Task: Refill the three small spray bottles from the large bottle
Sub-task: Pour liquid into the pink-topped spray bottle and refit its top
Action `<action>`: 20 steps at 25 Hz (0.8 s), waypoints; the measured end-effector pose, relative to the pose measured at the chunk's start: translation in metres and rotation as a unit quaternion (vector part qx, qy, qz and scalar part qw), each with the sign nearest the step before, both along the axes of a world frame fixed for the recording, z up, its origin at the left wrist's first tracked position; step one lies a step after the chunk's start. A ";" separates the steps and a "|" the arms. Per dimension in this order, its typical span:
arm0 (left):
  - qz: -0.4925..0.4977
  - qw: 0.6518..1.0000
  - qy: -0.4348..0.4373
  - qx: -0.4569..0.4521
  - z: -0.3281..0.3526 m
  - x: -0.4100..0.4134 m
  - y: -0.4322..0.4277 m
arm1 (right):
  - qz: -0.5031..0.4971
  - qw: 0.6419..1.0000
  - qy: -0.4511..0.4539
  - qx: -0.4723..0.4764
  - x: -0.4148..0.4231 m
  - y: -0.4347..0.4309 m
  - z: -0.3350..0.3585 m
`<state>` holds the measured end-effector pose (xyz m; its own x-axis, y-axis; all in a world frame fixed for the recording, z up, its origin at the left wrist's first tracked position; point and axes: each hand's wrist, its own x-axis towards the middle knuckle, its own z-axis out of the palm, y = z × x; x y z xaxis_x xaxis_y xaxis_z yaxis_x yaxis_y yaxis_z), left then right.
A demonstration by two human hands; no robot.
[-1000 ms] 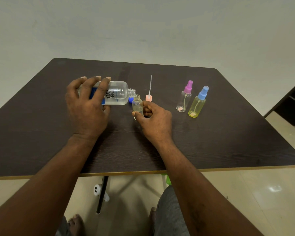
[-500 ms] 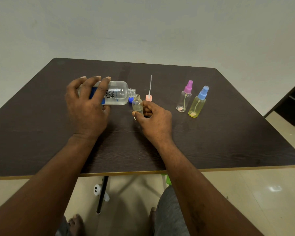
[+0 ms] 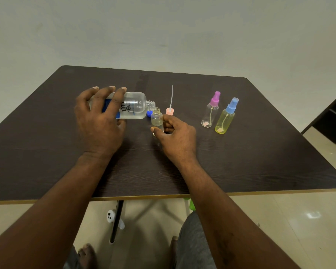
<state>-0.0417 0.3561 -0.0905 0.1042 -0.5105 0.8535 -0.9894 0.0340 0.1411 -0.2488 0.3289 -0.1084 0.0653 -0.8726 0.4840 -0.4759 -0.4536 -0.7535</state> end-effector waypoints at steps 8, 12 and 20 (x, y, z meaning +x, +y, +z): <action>-0.001 1.000 0.001 0.001 0.002 -0.002 0.002 | 0.001 1.000 0.000 0.002 0.000 -0.001 -0.001; -0.002 1.000 0.004 0.009 0.002 -0.002 0.003 | 0.002 1.000 -0.003 -0.002 0.000 -0.001 -0.001; 0.000 1.000 0.001 0.001 0.002 -0.001 0.002 | 0.004 1.000 -0.003 -0.001 -0.001 -0.001 -0.001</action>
